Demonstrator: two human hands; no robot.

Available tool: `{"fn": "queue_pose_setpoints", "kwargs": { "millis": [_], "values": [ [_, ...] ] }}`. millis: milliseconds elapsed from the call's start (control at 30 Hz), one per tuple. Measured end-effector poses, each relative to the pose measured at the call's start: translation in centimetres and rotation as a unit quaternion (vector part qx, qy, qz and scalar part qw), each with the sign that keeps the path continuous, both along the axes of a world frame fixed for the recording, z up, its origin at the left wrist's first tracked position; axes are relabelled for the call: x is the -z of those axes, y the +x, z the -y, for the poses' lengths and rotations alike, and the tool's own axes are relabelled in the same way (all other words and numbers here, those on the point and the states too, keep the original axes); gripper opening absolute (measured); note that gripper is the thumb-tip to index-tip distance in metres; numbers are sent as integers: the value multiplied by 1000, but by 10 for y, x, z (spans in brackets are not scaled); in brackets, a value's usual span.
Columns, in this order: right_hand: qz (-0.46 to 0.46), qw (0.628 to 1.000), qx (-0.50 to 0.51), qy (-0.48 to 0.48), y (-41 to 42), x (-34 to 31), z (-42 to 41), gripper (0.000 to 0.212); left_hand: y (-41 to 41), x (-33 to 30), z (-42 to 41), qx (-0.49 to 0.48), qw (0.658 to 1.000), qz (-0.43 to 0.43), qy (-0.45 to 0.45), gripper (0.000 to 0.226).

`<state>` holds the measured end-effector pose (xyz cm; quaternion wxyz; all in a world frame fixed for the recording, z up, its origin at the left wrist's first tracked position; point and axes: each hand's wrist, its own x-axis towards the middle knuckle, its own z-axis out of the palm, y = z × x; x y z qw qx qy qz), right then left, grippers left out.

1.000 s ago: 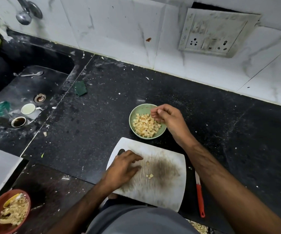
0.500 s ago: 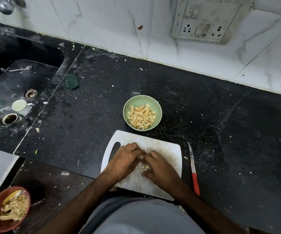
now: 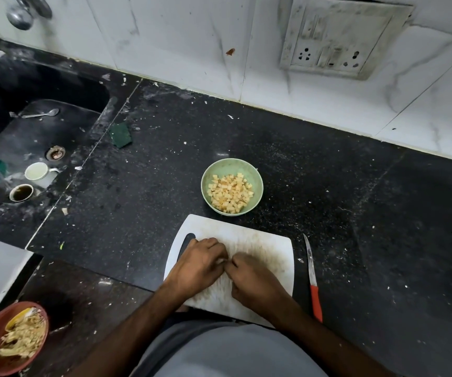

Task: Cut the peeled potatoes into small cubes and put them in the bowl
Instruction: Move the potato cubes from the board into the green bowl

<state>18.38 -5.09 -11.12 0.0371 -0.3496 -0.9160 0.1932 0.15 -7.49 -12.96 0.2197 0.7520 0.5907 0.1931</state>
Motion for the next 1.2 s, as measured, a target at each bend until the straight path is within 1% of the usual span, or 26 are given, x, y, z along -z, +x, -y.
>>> {"fn": "queue_pose_setpoints", "kwargs": {
  "millis": [67, 133, 167, 233, 300, 367, 467, 567, 667, 700, 733, 800, 833, 867, 967, 1067, 1100, 1167, 1200],
  "values": [
    [2, 999, 11, -35, 3, 2, -3, 17, -3, -5, 0, -28, 999, 45, 1, 6],
    [-26, 991, 62, -115, 6, 0, -11, 13, -6, -15, -3, -70, 992, 102, 11, 10],
    [-49, 979, 106, -169, 8, -4, -16, 13, -7, -22, -6, -95, 988, 123, 28, 13],
    [-95, 942, 193, -259, 12, -11, -27, 18, -9, -40, -19, -132, 980, 125, 82, 17],
    [-112, 918, 234, -302, 16, -15, -36, 21, -12, -58, -40, -146, 977, 104, 115, 19],
    [-120, 912, 241, -310, 21, -16, -42, 20, -16, -67, -63, -147, 982, 81, 89, 26],
    [-133, 909, 248, -307, 26, -14, -48, 16, -21, -66, -83, -139, 988, 68, 24, 45],
    [-136, 926, 221, -274, 28, -14, -46, 16, -28, -61, -75, -158, 983, 86, 38, 48],
    [-122, 952, 149, -239, 29, -10, -38, 22, -34, -55, -51, -169, 979, 96, 64, 42],
    [-106, 959, 114, -236, 29, -8, -36, 29, -34, -52, -42, -165, 980, 98, 61, 39],
    [-84, 968, 76, -224, 30, -5, -32, 40, -33, -48, -32, -156, 982, 96, 48, 35],
    [-32, 987, -4, -158, 31, 1, -26, 60, -27, -38, -12, -118, 990, 75, 20, 28],
    [-14, 992, -37, -117, 31, 3, -22, 62, -23, -32, -3, -89, 994, 61, 9, 26],
    [-4, 995, -64, -81, 32, 4, -17, 58, -19, -26, 5, -61, 997, 48, -5, 28],
    [10, 993, -121, -3, 37, 7, -5, 28, -9, -11, 20, -17, 999, 20, -45, 33],
    [29, 988, -148, 35, 41, 12, 3, 18, -1, -5, 25, -16, 998, 7, -55, 33],
    [33, 990, -135, 27, 38, 11, 5, 14, 1, -4, 25, -18, 998, 4, -54, 34],
    [36, 995, -85, -23, 32, 10, 7, 17, 3, -6, 21, -20, 998, -5, -53, 35],
    [24, 996, -76, -34, 29, 10, 8, 16, 4, -7, 17, -20, 998, -12, -51, 35]
  ]
}}
